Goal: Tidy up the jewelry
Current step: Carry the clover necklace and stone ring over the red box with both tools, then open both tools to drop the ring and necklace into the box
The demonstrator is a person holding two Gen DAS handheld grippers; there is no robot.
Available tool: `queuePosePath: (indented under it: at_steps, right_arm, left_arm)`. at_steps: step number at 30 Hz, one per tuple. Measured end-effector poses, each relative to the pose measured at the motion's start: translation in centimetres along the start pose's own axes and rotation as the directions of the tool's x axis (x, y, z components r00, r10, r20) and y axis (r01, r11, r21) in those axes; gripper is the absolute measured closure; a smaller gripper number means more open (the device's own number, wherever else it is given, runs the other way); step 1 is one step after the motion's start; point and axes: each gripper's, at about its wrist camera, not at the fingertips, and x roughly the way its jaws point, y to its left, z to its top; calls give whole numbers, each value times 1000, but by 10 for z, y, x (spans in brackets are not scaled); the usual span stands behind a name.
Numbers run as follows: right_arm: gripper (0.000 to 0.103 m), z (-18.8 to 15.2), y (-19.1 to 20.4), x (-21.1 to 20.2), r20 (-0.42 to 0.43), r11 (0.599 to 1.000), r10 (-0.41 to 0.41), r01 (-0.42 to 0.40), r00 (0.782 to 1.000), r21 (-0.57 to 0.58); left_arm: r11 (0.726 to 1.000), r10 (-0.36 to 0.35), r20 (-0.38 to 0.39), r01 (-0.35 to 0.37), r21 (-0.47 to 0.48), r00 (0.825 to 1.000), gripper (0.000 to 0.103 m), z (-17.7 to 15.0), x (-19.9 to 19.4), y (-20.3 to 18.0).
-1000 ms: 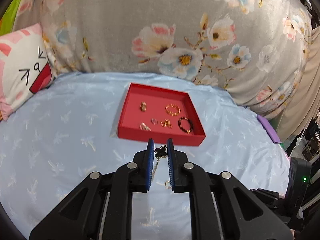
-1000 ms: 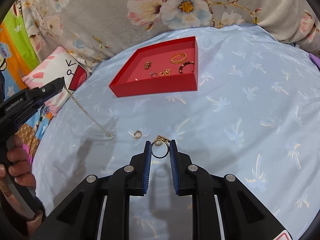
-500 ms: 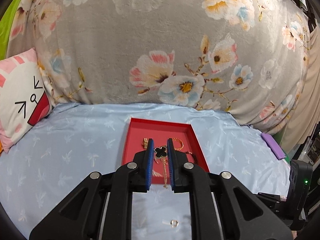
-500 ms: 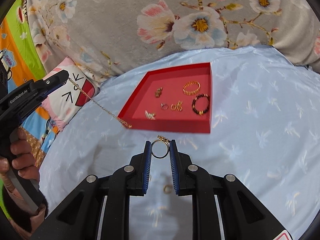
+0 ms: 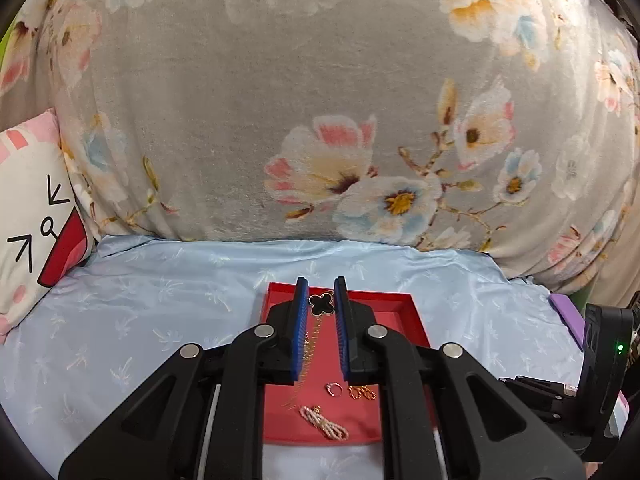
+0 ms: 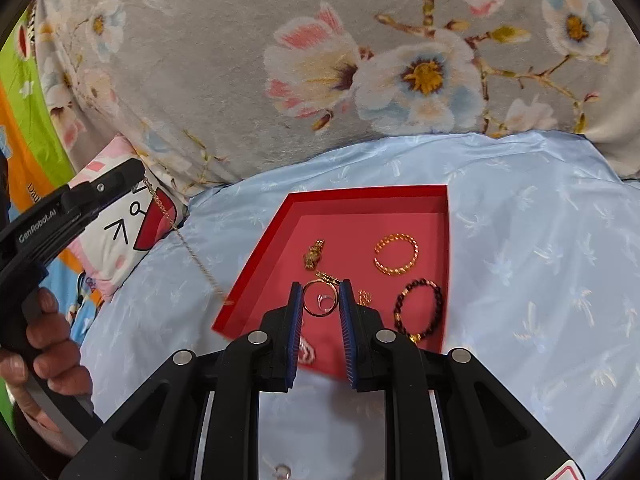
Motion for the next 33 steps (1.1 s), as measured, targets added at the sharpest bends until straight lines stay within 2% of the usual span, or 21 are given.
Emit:
queuePosePath:
  at_steps: [6,16,28,33]
  right_arm:
    - [86,19,-7,46,-50,1000,9,-7,999,25]
    - [86,24,-25,107,-151,996,22,-9,988,88]
    - [86,19,-26,139,-205,997,-3,19,979,76]
    - [84,19,-27,141,-193,997,-15,29,981,69]
  left_arm:
    - [1000,10,-42,-10,-23,999,90,-2,35,12]
    - [999,41,-121,-44,-21,992,90,-20,81,27]
    - [998,33,-157,-40,-43,987,90,-32,106,31]
    - [997,61,-165,-69,-45,984,88,-39,109,34]
